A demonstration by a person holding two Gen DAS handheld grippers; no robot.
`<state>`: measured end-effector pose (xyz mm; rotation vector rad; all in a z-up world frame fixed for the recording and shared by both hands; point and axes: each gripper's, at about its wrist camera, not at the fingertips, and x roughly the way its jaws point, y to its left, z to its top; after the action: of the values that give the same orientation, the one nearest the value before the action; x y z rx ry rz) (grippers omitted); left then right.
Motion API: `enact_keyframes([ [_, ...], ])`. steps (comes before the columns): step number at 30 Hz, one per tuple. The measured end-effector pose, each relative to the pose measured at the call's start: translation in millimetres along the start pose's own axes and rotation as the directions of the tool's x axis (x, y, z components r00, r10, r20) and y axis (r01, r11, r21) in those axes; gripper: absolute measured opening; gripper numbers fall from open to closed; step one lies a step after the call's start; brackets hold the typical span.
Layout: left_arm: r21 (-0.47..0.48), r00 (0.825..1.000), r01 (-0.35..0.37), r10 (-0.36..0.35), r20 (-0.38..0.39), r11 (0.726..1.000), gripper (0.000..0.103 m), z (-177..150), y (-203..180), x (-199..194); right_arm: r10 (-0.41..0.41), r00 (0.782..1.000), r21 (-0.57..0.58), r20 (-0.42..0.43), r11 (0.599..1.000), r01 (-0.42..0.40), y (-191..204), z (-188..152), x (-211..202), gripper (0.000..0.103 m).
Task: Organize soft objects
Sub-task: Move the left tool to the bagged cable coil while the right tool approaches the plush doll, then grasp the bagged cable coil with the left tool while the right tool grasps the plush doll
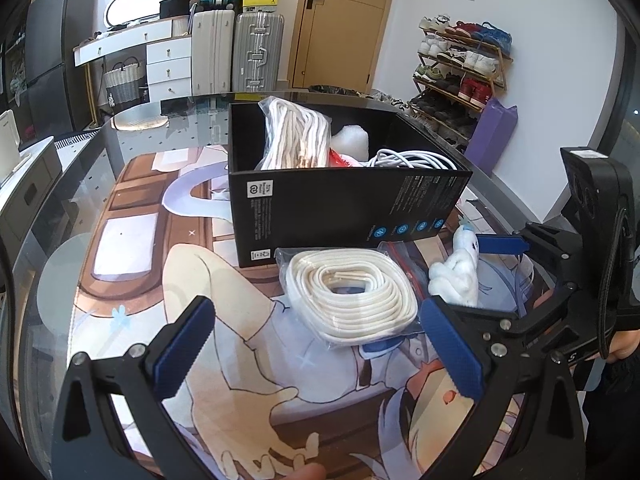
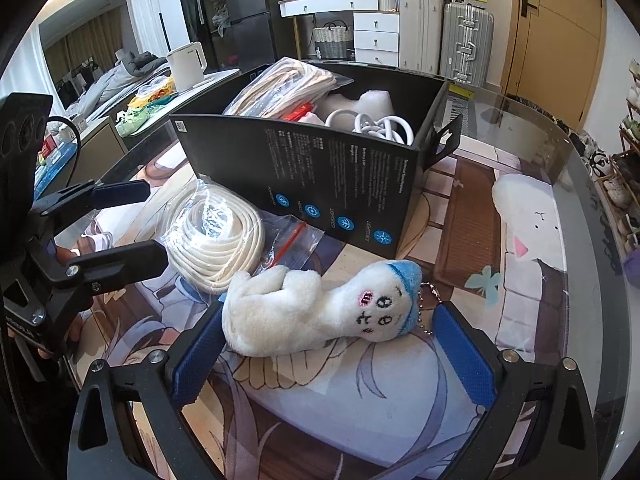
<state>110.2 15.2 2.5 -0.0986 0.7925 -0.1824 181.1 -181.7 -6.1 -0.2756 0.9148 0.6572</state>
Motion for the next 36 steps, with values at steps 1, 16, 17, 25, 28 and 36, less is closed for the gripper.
enact_keyframes([
  [1, 0.001, 1.000, -0.001, 0.001, -0.002, 1.000, 0.103, 0, 0, 0, -0.001, 1.000, -0.003, 0.002, 1.000, 0.001, 0, -1, -1, 0.090],
  [16, -0.003, 0.997, -0.032, 0.032, -0.068, 0.999, 0.103, 3, -15, 11, -0.003, 0.998, 0.049, 0.066, 0.999, 0.000, -22, -1, -27, 0.089],
  [17, -0.011, 0.997, -0.020, 0.020, -0.076, 1.000, 0.103, 4, -16, 12, -0.003, 0.998, 0.053, 0.070, 0.999, -0.001, -24, 0, -29, 0.089],
  [25, 0.031, 0.989, -0.079, 0.082, -0.120, 0.996, 0.103, 12, -35, 30, -0.003, 0.996, 0.067, 0.085, 0.998, -0.003, -31, 0, -36, 0.089],
  [28, 0.054, 0.984, -0.104, 0.111, -0.142, 0.993, 0.103, 12, -40, 40, -0.007, 0.996, 0.072, 0.087, 0.997, 0.000, -33, -1, -37, 0.089],
  [36, 0.084, 0.977, -0.124, 0.137, -0.163, 0.989, 0.103, 14, -48, 52, -0.006, 0.996, 0.072, 0.088, 0.997, -0.001, -34, -1, -37, 0.089],
])
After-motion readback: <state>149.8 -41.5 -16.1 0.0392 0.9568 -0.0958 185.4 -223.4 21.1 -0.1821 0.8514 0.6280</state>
